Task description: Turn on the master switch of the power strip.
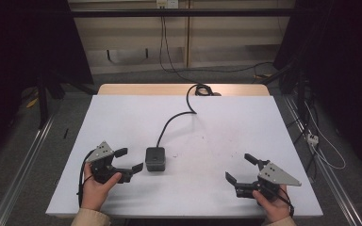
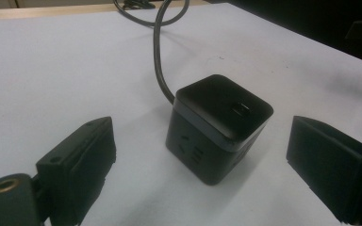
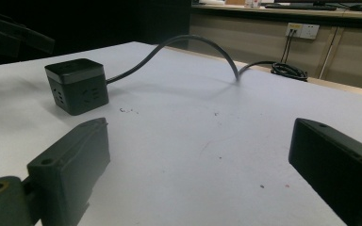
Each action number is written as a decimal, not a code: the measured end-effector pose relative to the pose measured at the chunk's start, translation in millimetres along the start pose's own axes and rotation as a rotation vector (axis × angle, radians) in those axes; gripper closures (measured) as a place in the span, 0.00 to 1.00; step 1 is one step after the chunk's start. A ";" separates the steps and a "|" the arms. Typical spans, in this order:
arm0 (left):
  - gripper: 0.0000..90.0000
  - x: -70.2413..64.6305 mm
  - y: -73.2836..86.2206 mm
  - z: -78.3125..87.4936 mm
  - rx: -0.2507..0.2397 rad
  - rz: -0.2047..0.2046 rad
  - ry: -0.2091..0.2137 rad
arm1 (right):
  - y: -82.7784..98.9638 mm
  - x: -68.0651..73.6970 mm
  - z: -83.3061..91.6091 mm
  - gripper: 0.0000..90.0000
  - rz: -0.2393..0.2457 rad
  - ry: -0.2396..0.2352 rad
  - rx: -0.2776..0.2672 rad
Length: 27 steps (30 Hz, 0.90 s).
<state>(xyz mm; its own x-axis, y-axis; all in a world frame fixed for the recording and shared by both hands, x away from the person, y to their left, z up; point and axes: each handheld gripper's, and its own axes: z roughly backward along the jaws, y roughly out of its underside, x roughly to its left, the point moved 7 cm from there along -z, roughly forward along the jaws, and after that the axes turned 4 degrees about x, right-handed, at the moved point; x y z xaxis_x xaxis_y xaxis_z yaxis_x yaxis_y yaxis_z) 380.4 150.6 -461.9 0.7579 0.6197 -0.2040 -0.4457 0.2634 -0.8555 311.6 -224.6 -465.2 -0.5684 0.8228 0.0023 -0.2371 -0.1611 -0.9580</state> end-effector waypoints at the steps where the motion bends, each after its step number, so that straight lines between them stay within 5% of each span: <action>1: 0.09 0.4 0.7 0.5 0.001 -0.002 -0.003 | -0.1 0.1 0.0 0.06 -0.001 0.000 -0.001; 27: 0.08 12.8 9.9 8.6 0.005 0.008 -0.014 | 0.0 -0.6 0.6 0.06 -0.004 0.002 -0.001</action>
<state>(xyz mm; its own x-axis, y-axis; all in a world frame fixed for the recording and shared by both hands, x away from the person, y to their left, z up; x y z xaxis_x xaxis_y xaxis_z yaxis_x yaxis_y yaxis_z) 381.6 167.5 -468.8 0.7478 0.6318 -0.2042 -0.4541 0.2622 -0.8515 311.4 -225.4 -465.1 -0.5656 0.8247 0.0058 -0.2391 -0.1572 -0.9582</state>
